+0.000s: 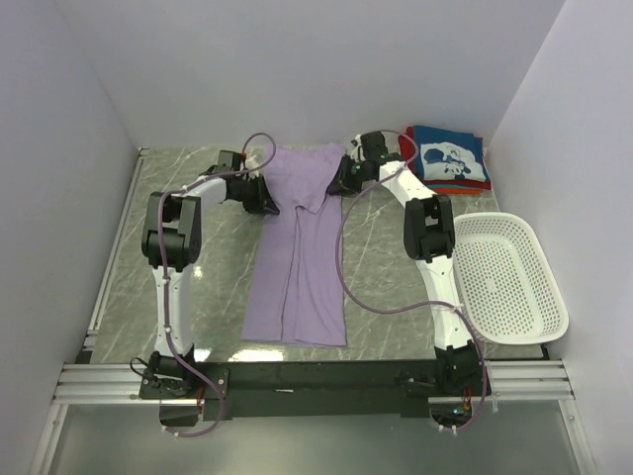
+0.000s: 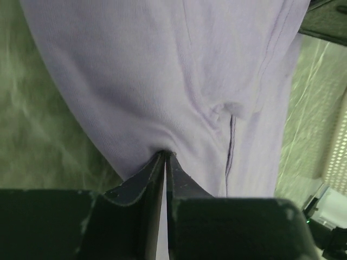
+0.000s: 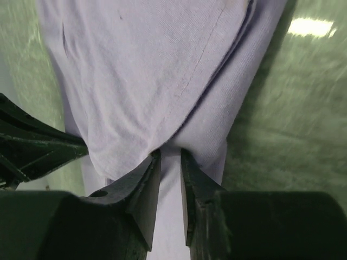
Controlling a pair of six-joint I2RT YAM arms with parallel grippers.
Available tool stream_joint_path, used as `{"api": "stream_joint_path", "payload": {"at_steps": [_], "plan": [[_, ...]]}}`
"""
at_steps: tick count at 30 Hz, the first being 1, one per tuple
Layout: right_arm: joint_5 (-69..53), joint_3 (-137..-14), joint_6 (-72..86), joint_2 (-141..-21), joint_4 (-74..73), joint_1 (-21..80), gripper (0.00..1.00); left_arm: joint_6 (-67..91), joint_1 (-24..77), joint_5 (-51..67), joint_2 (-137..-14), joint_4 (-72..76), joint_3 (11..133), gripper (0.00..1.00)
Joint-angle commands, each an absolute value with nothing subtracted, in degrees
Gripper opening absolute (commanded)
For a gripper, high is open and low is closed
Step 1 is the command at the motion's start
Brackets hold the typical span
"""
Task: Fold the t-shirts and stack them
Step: Fold the tshirt
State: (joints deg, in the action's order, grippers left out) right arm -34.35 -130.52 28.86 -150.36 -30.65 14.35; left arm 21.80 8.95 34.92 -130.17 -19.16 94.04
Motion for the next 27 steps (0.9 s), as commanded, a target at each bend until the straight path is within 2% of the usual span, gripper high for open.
{"api": "stream_joint_path", "payload": {"at_steps": [1, 7, 11, 12, 13, 15, 16, 19, 20, 21, 22, 23, 24, 25, 27], "plan": [[-29.1, -131.5, 31.1, -152.2, -24.4, 13.9, 0.31, 23.3, 8.2, 33.4, -135.6, -18.9, 98.2, 0.13], [-31.2, -132.2, 33.4, -153.2, -22.9, 13.0, 0.31, 26.1, 7.5, 34.9, -137.3, -18.5, 101.4, 0.14], [-31.6, -132.0, 33.1, -152.8, -22.3, 12.7, 0.35, 27.4, 7.4, 38.1, -133.4, -16.6, 96.8, 0.18], [-31.6, -132.3, 32.3, -152.2, -22.8, 12.7, 0.37, 27.2, 7.4, 38.8, -131.9, -16.3, 95.5, 0.19], [-32.2, -133.1, 31.6, -151.7, -23.2, 12.6, 0.47, 26.6, 7.4, 39.0, -128.4, -15.5, 94.1, 0.21], [-33.6, -133.6, 28.9, -148.8, -24.4, 12.6, 0.56, 25.1, 7.4, 39.1, -124.1, -14.5, 89.9, 0.32], [-34.2, -133.7, 28.0, -147.4, -24.8, 12.6, 0.62, 23.0, 7.4, 38.7, -119.2, -14.1, 88.6, 0.43], [-33.9, -132.2, 22.9, -139.7, -26.7, 12.7, 0.70, 17.4, 7.0, 35.9, -108.8, -13.0, 84.0, 0.60], [-33.5, -131.3, 19.8, -137.4, -27.2, 12.7, 0.72, 16.1, 6.8, 35.3, -106.1, -12.7, 82.2, 0.72], [-32.6, -130.4, 17.8, -132.5, -28.5, 12.8, 0.75, 12.9, 6.2, 34.8, -103.6, -12.8, 81.3, 0.77], [-31.9, -128.6, 13.7, -130.0, -29.3, 12.9, 0.78, 11.2, 5.6, 34.7, -98.7, -12.9, 80.6, 0.88], [-30.9, -127.7, 11.1, -127.6, -30.4, 13.3, 0.79, 9.3, 5.2, 34.6, -96.4, -13.2, 79.6, 0.94], [-28.8, -127.0, 8.4, -122.9, -32.7, 13.6, 0.81, 5.7, 4.1, 34.6, -94.2, -14.1, 79.1, 0.99], [-27.5, -125.4, 5.5, -120.5, -33.9, 13.9, 0.84, 3.8, 3.5, 35.2, -89.9, -14.4, 78.8, 0.99], [-24.8, -123.1, -3.2, -113.6, -36.5, 15.5, 0.86, -1.5, 1.6, 35.6, -86.0, -16.2, 78.5, 0.99]]}}
